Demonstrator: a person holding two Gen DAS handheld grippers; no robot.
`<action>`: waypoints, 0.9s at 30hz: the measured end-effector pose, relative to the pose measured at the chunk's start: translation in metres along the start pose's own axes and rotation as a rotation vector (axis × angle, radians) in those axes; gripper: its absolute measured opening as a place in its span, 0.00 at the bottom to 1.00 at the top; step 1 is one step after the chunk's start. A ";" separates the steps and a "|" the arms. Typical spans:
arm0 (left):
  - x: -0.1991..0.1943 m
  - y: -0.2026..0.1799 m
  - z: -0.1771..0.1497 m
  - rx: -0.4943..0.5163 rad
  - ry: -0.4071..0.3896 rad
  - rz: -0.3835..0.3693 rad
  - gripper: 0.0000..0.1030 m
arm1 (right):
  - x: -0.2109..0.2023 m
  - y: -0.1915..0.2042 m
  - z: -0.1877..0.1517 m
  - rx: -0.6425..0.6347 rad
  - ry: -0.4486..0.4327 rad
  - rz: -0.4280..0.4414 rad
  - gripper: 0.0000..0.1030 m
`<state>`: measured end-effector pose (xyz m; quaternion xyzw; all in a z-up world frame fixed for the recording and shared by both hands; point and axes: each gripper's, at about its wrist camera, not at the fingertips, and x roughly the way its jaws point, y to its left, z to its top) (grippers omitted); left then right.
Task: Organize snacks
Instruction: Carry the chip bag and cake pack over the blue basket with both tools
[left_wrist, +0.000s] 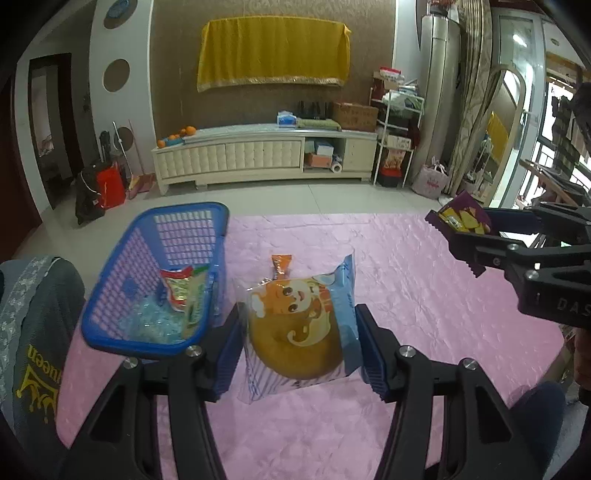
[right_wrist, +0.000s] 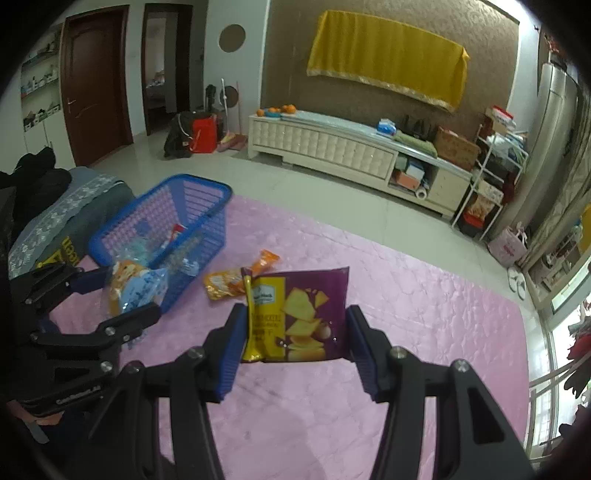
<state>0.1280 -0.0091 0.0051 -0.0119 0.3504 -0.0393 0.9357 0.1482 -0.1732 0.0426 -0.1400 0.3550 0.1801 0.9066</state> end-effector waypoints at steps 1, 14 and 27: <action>-0.006 0.004 0.000 0.000 -0.007 0.000 0.54 | -0.004 0.005 0.001 -0.004 -0.006 0.000 0.57; -0.054 0.080 0.012 0.011 -0.087 0.044 0.54 | -0.010 0.073 0.038 -0.017 -0.057 0.078 0.57; -0.047 0.164 0.023 -0.070 -0.068 0.131 0.54 | 0.034 0.130 0.088 -0.087 -0.029 0.150 0.57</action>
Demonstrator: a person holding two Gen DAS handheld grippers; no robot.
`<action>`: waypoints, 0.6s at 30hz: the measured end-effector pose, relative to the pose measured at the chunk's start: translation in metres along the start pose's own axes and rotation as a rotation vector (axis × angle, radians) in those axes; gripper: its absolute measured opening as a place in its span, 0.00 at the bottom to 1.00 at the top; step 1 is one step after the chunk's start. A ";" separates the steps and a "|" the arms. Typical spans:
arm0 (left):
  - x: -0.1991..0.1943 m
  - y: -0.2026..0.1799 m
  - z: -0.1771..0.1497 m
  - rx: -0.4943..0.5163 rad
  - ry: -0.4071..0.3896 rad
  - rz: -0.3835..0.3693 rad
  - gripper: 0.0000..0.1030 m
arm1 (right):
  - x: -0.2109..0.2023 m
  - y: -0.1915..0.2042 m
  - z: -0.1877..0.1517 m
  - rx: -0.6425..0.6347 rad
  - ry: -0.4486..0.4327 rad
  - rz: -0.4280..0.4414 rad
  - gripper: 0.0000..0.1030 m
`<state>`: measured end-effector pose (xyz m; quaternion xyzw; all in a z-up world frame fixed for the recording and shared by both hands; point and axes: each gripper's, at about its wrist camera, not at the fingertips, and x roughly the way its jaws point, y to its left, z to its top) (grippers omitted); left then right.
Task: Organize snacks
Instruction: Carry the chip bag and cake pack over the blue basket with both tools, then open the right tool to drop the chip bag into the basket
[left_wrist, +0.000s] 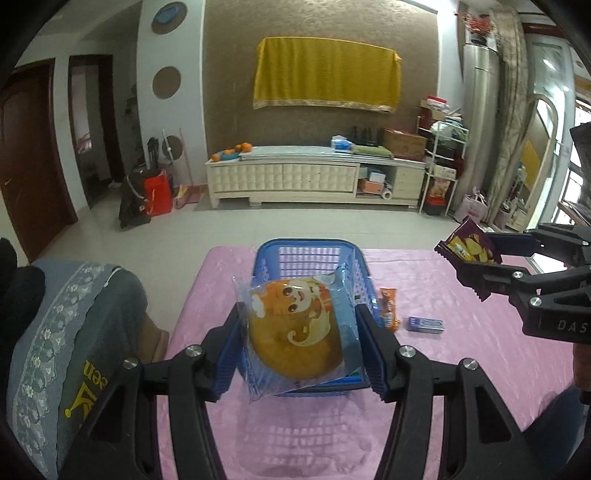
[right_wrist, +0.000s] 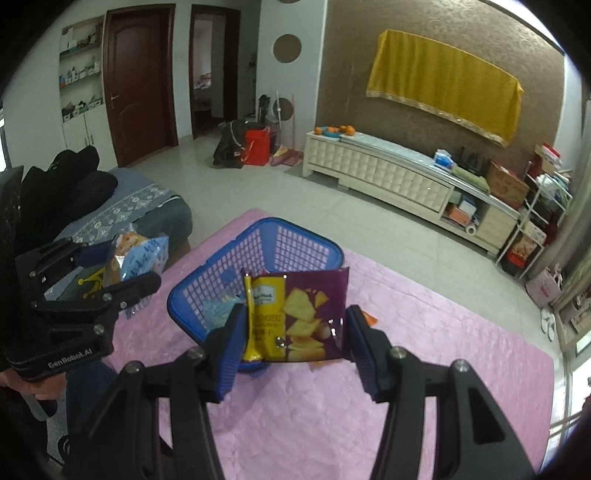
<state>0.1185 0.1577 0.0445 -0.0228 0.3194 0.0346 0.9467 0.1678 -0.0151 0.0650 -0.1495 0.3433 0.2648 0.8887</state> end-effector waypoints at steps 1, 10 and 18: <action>0.002 0.005 -0.001 -0.005 0.002 0.003 0.54 | 0.005 0.002 0.003 -0.004 0.004 0.002 0.57; 0.043 0.030 -0.007 -0.048 0.058 0.011 0.54 | 0.072 0.016 0.010 -0.010 0.101 0.018 0.57; 0.078 0.047 -0.018 -0.079 0.109 0.001 0.54 | 0.136 0.026 0.010 -0.025 0.197 0.032 0.57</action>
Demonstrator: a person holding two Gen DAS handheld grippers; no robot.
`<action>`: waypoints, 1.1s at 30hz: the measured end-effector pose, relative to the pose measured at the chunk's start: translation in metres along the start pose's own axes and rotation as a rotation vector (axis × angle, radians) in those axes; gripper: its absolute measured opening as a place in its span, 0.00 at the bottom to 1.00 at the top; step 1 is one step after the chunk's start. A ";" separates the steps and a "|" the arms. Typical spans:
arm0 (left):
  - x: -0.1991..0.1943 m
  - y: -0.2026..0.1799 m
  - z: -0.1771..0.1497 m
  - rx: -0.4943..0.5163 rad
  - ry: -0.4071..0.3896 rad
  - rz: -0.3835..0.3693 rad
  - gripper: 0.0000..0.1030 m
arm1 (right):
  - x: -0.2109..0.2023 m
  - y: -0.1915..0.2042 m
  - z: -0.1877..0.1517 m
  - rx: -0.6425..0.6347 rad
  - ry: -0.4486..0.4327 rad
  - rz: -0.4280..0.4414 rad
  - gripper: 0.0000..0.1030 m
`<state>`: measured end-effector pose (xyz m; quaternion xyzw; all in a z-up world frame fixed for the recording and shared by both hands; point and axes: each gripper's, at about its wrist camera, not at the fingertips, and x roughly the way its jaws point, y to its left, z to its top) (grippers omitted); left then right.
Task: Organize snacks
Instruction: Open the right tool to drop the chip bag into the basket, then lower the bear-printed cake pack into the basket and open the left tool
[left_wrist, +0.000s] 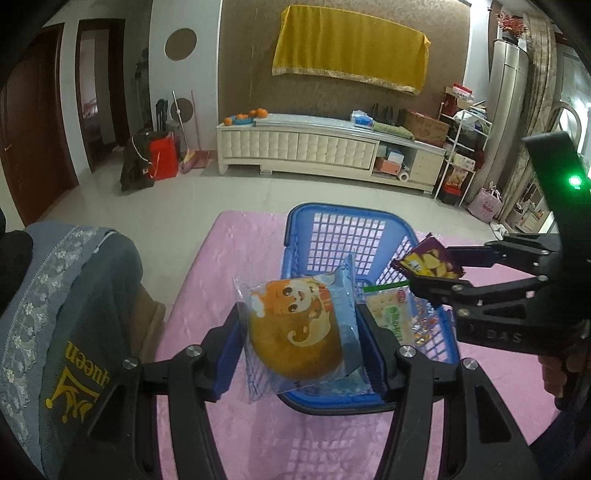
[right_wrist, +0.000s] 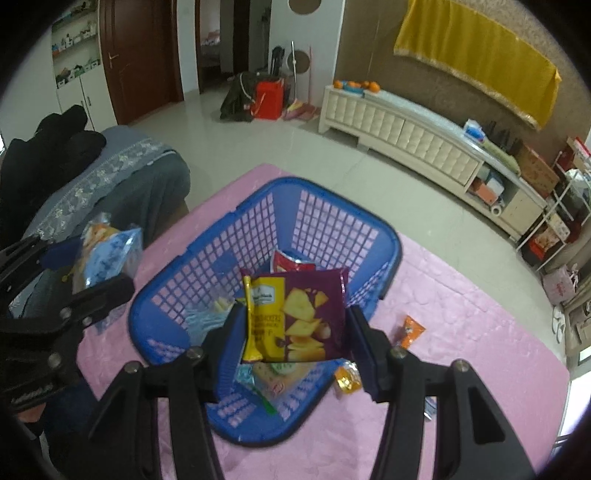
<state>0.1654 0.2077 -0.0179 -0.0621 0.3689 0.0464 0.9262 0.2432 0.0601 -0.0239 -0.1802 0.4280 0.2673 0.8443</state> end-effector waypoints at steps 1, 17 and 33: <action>0.002 0.003 0.000 -0.005 0.005 0.002 0.54 | 0.007 0.000 0.002 0.001 0.010 0.004 0.57; 0.019 0.006 -0.003 -0.030 0.043 0.017 0.54 | 0.043 -0.003 0.020 0.031 0.020 -0.021 0.83; 0.007 -0.028 0.003 0.034 0.044 -0.016 0.54 | 0.003 -0.029 -0.024 0.107 0.010 0.005 0.88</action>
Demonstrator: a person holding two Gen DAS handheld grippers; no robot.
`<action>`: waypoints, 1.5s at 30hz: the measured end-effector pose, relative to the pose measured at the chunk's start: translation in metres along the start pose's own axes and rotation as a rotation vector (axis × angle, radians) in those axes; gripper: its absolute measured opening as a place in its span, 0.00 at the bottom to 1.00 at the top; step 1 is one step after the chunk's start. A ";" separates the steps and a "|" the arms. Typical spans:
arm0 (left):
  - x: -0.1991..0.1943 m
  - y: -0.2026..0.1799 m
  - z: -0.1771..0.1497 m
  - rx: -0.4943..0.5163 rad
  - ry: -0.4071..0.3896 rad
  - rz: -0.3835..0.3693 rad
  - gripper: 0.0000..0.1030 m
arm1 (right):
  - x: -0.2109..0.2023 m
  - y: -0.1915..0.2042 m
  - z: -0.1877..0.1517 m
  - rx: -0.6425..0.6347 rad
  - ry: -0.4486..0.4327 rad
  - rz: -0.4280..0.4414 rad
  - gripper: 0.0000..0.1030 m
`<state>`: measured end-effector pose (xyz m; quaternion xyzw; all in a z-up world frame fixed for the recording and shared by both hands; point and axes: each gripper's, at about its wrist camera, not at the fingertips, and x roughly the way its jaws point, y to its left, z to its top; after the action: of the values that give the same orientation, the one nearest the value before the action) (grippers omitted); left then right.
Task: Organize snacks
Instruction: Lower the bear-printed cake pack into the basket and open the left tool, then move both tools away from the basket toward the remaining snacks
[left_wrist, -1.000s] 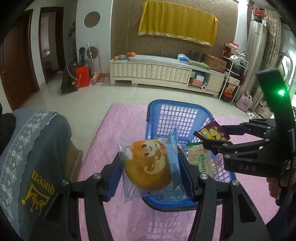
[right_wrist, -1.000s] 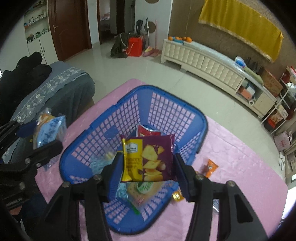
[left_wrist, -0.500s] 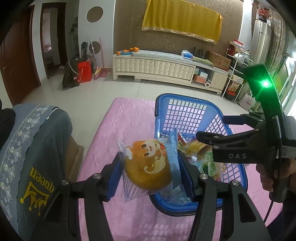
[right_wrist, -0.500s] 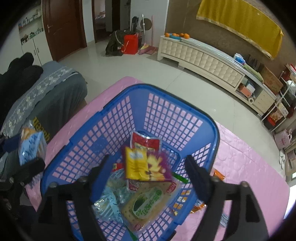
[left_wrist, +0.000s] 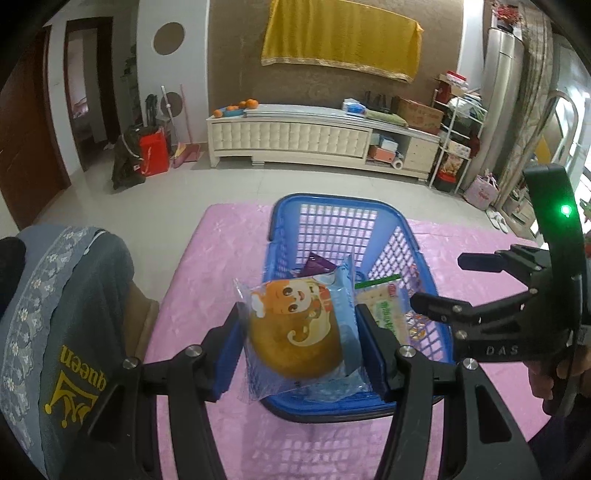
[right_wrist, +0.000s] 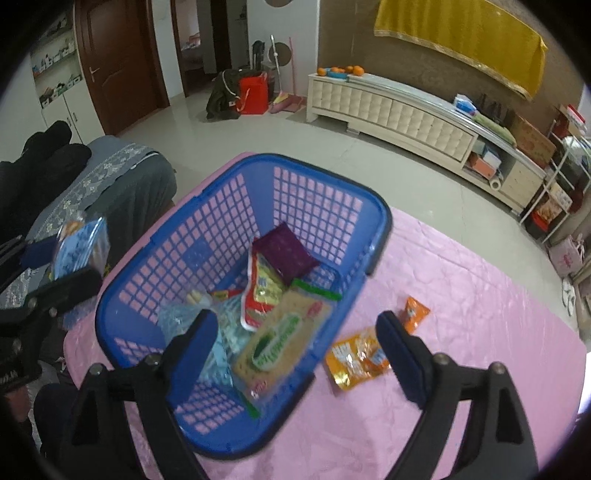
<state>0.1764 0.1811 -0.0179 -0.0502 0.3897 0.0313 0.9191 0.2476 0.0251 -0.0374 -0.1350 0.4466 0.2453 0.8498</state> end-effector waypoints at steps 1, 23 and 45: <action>0.003 -0.003 0.000 0.006 0.004 -0.003 0.54 | 0.000 -0.003 -0.002 0.006 0.003 0.001 0.88; 0.083 -0.028 0.028 0.005 0.117 -0.047 0.62 | -0.006 -0.066 -0.016 0.128 0.001 -0.011 0.88; 0.007 -0.134 0.013 0.196 0.030 -0.125 0.79 | -0.075 -0.119 -0.073 0.170 -0.035 -0.059 0.88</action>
<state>0.2038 0.0499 -0.0046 0.0152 0.4007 -0.0651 0.9138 0.2251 -0.1299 -0.0158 -0.0710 0.4466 0.1835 0.8728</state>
